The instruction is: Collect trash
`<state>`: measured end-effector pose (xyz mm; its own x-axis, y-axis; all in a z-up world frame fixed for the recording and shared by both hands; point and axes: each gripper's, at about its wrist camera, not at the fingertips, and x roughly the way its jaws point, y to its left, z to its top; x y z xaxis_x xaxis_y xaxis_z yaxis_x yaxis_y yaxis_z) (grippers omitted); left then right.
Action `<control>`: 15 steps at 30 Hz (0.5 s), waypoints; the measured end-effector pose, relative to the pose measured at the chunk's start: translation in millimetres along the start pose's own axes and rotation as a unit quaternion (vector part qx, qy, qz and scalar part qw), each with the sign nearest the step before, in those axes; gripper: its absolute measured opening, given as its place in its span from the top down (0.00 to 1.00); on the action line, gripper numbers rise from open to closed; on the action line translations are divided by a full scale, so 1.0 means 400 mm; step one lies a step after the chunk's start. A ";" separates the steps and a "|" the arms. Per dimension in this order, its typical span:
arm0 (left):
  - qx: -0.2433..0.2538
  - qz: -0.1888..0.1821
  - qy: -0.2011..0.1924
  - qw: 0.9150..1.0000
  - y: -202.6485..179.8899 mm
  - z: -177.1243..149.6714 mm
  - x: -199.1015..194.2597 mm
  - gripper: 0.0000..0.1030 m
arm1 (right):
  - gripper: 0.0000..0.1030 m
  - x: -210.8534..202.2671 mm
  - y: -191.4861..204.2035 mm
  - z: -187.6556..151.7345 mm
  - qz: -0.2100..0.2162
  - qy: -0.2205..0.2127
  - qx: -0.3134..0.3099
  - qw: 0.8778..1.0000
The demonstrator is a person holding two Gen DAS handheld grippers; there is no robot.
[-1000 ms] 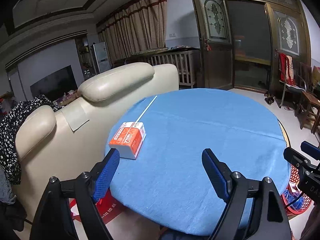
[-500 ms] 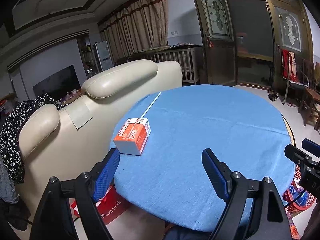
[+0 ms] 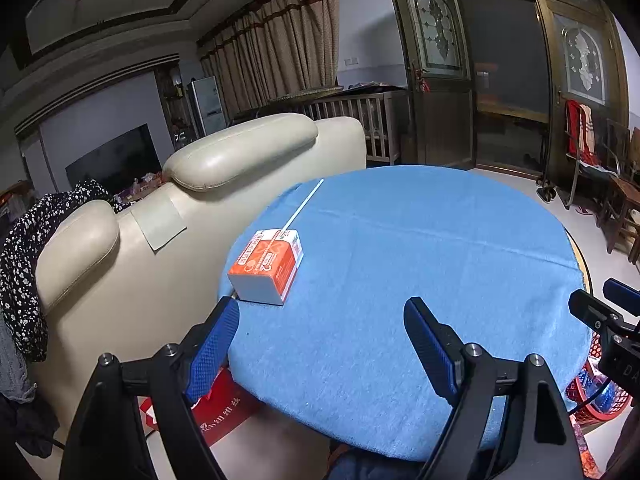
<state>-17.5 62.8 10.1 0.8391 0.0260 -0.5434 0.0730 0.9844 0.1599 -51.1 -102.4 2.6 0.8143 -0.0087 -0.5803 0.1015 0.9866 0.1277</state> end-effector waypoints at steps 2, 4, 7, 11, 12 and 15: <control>-0.001 0.001 0.001 1.000 0.002 -0.001 0.003 0.18 | 0.31 0.002 0.002 0.000 0.000 0.001 0.000 1.000; -0.001 0.000 0.003 1.000 0.003 -0.003 0.006 0.18 | 0.31 0.004 0.003 -0.001 0.000 0.002 -0.001 1.000; -0.002 -0.001 0.005 1.000 0.007 -0.004 0.012 0.18 | 0.31 0.006 0.006 -0.002 0.000 0.003 -0.001 1.000; -0.004 -0.003 0.008 1.000 0.012 -0.007 0.024 0.18 | 0.31 0.011 0.015 -0.003 -0.003 0.003 -0.006 1.000; -0.005 -0.003 0.009 1.000 0.013 -0.007 0.026 0.18 | 0.31 0.012 0.016 -0.002 -0.003 0.004 -0.006 1.000; -0.008 -0.005 0.012 1.000 0.020 -0.009 0.035 0.18 | 0.31 0.016 0.020 0.003 -0.004 0.003 -0.007 1.000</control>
<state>-7.2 71.7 0.7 0.8255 0.0210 -0.5640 0.0722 0.9872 0.1424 -44.3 -94.6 0.9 0.8098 -0.0163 -0.5865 0.1008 0.9886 0.1118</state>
